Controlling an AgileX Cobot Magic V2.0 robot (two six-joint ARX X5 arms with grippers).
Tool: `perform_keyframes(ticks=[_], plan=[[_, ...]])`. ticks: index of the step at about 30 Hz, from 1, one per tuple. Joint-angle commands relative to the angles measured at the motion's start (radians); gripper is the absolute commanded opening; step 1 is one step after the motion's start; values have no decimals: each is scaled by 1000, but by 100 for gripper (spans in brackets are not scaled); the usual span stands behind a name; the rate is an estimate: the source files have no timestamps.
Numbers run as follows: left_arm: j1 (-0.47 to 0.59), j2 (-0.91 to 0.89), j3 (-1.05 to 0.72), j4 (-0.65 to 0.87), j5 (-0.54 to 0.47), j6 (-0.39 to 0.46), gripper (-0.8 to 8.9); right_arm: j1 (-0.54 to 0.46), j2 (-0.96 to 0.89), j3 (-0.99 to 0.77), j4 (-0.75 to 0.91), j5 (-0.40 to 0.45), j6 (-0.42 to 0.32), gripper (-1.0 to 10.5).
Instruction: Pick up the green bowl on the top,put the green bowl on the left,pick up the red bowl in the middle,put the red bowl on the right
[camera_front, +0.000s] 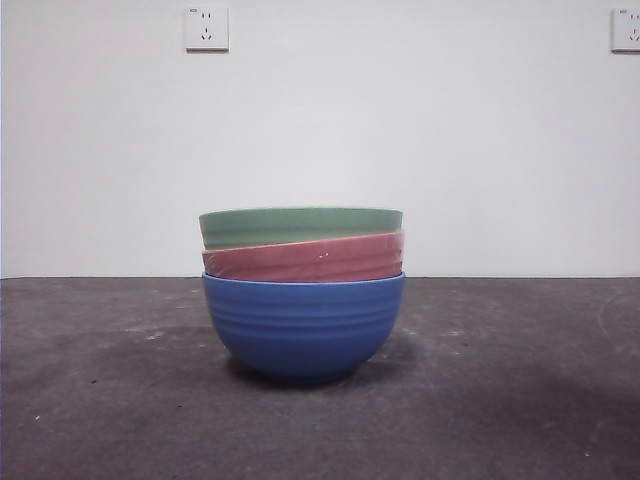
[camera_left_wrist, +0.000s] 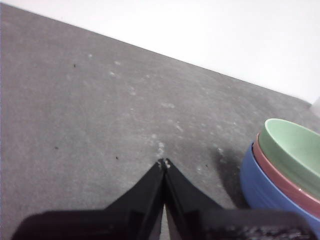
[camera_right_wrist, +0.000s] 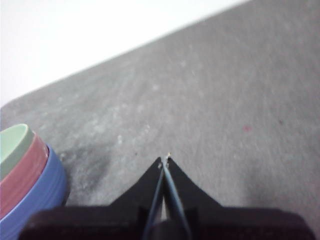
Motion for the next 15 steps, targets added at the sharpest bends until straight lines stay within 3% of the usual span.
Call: perform_keyframes(ticks=[1,11,15], plan=[[3,10,42,-17,6,-73,-7,1,19,58,-20,-2,53,-17],[3,219,274,-100,6,-72,-8,1,207,358,-154,-3,65,-17],[3,336,368,-100,47,-49,-8,1,316,465,-175,-29,16,-17]])
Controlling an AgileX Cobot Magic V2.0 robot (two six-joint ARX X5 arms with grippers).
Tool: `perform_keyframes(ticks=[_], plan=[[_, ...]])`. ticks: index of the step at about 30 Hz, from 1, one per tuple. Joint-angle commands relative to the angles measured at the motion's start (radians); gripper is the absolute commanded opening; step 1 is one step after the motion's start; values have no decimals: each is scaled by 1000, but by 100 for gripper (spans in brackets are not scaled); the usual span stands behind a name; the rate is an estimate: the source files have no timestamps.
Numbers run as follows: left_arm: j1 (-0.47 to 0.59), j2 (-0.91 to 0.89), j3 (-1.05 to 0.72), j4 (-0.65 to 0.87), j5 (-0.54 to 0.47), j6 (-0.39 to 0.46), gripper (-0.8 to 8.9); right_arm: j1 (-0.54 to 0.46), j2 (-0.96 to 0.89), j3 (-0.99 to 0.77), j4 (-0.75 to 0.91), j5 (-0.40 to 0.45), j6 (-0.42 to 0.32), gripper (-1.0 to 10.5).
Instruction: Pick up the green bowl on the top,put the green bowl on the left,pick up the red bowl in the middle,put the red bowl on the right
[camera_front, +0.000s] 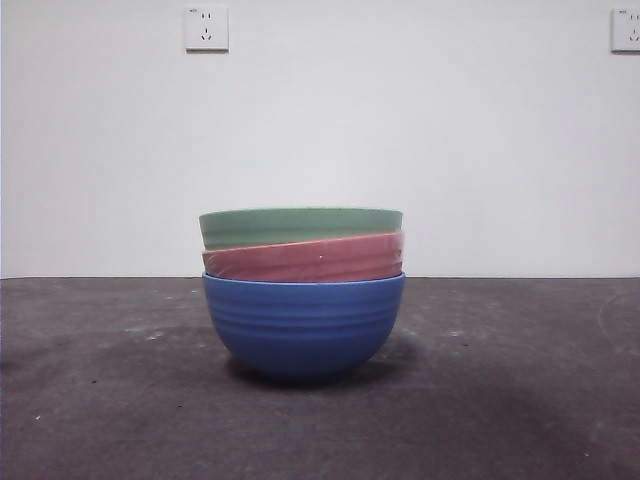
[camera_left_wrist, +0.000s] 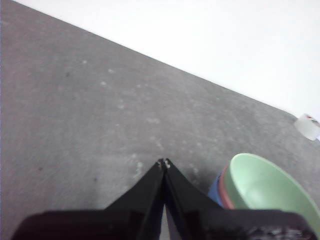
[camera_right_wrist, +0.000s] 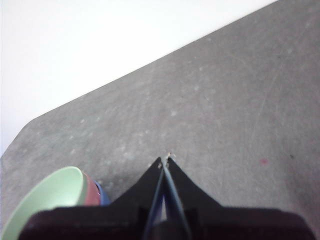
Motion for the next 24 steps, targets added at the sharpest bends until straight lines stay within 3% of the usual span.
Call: perform_keyframes(ticks=[1,7,12,14,16,17,18,24], plan=[[3,82,61,4,53,37,-8,1,77,69,-12,-32,-53,-17],[3,285,209,-38,262,143,-8,1,258,208,-79,-132,-188,-16],[0,429,299,-90,428,209,0,1,385,280,-127,-274,-251,9],[-9,462,317,-101,440,207,41,1,421,290,-133,-311,-251,65],[-22,478,323,-103,430,197,213,1,443,291,-134,-311,-247,149],[-31,486,323,-101,425,181,344,1,454,291,-138,-309,-247,202],[-38,492,323,-101,412,166,395,1,459,291,-140,-309,-247,229],[-111,525,339,-98,377,125,404,4,468,291,-141,-309,-247,235]])
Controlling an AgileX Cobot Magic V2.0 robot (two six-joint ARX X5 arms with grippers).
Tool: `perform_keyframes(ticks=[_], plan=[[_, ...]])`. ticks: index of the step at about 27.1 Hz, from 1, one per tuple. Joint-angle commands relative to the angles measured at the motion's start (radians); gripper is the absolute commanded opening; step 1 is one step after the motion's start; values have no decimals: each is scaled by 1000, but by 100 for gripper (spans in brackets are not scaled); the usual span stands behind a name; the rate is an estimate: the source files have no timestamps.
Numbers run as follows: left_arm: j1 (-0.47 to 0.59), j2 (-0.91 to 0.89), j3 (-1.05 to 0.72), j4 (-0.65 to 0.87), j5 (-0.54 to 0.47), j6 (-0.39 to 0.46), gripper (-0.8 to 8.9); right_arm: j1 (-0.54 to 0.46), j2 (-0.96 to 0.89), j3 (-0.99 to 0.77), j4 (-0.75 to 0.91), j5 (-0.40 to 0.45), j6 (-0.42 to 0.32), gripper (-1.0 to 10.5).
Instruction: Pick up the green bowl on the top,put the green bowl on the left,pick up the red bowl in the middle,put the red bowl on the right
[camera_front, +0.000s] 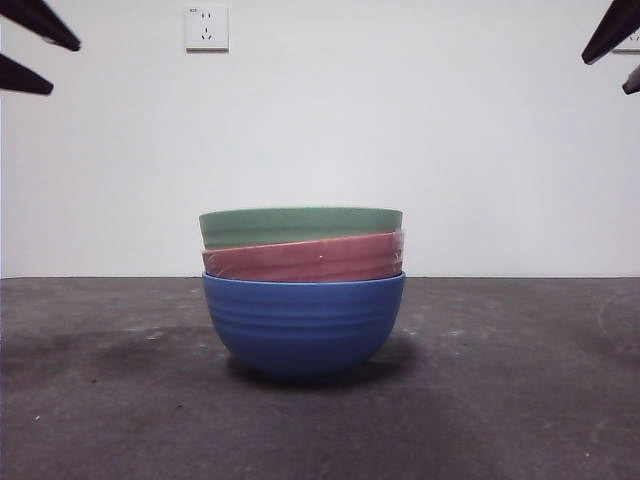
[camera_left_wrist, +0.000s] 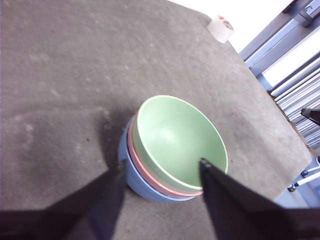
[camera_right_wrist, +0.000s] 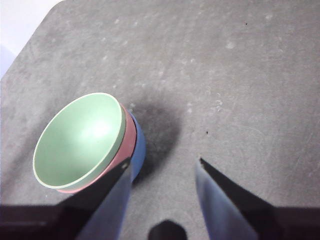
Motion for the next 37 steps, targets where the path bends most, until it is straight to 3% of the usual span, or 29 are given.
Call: perform_keyframes(ticks=[1,5,11,18,24,29,30,33,37], plan=[[-47,28,30,0,-32,-21,404,7,0,3,3,-2,-11,235],[-146,108,122,-64,-134,21,403,25,2,3,3,-1,-11,234],[-316,293,340,-266,-379,129,399,29,2,3,2,0,-11,225],[-435,522,523,-409,-567,193,399,29,2,3,-1,0,-11,225],[-473,725,544,-394,-589,192,399,29,2,3,-6,2,-11,221],[-482,777,544,-359,-590,192,399,29,1,3,-10,2,-11,221],[-482,777,544,-351,-590,192,388,29,2,3,-11,2,-11,221],[-482,777,544,-349,-590,197,215,29,1,3,-14,2,-11,221],[-482,782,544,-350,-594,217,214,29,1,3,-14,3,-11,221]])
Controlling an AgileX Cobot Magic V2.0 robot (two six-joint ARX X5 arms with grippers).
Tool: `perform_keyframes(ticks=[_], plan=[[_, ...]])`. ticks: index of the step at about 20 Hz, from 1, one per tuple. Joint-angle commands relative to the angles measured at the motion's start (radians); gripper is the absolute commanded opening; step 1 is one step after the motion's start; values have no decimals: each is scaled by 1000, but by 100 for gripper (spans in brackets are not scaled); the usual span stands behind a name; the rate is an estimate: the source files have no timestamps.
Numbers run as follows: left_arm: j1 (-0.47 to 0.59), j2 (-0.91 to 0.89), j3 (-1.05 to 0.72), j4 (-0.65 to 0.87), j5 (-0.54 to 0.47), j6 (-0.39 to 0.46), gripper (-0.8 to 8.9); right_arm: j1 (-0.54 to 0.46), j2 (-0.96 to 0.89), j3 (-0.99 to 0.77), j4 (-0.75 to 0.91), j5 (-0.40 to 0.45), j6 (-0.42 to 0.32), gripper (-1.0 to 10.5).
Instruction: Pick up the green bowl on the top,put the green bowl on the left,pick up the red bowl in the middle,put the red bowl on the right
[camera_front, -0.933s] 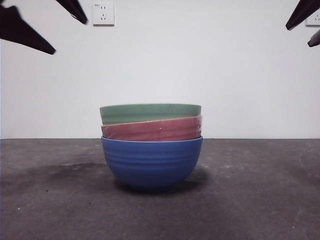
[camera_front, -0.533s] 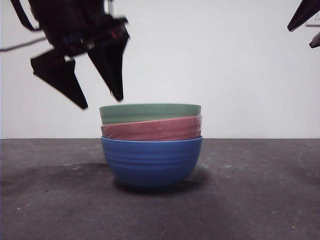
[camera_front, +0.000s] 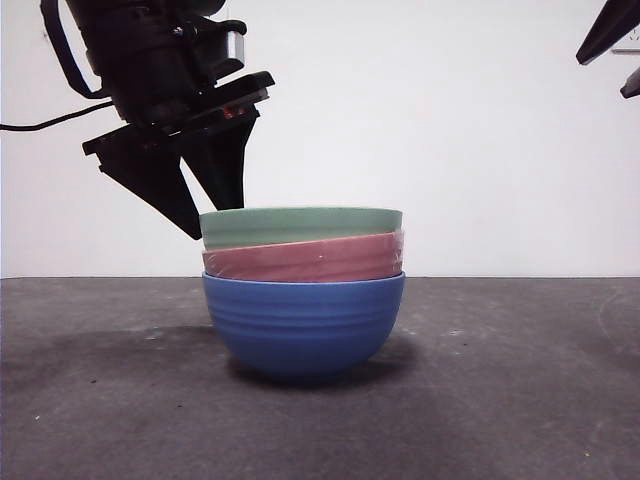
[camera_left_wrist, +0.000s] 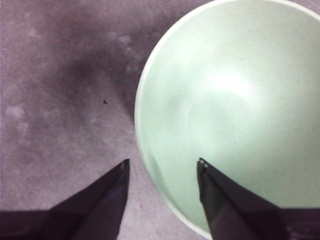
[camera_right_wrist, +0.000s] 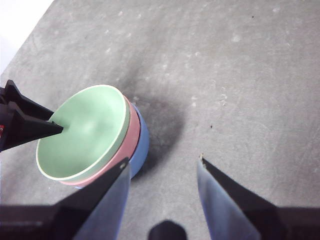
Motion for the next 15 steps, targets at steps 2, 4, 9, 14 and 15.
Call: perform_keyframes(ticks=[2,4,9,14,15], plan=[[-3,20,-5,1,-37,18,202,2,1,3,2,2,0,221],[-3,36,-5,2,-38,18,142,2,1,3,2,2,0,221],[-3,39,-5,10,-36,18,29,2,1,3,0,6,-1,221],[-3,39,-3,15,-36,16,-13,2,1,3,0,7,-1,220],[-3,39,-1,16,-36,16,-13,2,1,3,0,8,-1,220]])
